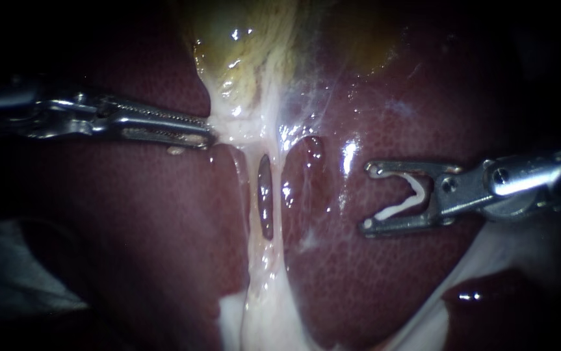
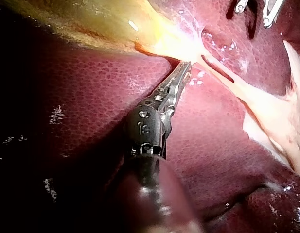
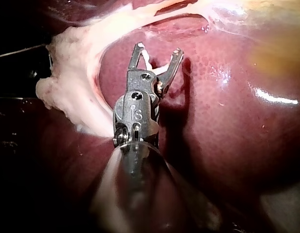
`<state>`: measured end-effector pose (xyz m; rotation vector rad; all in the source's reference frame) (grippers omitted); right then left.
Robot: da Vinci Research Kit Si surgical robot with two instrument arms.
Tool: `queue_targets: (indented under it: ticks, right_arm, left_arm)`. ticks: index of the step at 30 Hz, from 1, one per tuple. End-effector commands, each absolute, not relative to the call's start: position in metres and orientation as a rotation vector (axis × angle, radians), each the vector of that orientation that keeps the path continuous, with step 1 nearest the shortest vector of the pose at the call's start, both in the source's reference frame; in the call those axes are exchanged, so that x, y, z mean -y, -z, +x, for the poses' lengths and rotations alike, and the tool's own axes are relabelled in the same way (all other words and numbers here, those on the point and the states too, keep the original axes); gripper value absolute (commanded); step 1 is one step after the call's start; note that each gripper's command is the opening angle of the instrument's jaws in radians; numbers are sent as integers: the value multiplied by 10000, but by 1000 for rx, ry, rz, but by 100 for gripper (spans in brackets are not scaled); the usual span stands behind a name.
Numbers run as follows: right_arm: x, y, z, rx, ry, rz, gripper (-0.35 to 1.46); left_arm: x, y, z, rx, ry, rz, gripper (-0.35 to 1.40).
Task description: Clipping first clip left tube
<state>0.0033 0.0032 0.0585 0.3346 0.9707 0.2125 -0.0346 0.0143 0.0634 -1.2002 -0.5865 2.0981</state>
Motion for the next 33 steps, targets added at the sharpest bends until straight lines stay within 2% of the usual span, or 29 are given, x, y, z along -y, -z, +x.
queue_targets:
  ticks: [1,11,18,25,33]
  right_arm:
    - [-32,-585,33,-971,-213,335,50]
    - [-32,-585,33,-972,-212,337,50]
    - [-31,-582,42,-982,-204,356,50]
    - [-15,-578,79,-1012,-177,388,50]
    - [10,-583,134,-1049,-200,447,50]
  left_arm:
    - [-143,-631,-344,590,-2097,-1201,-35]
    - [-150,-560,-316,575,-2081,-1208,-35]
    - [-151,-543,-311,569,-2079,-1223,-35]
    - [-151,-544,-313,567,-2078,-1222,-35]
    - [-152,-545,-316,566,-2078,-1221,-35]
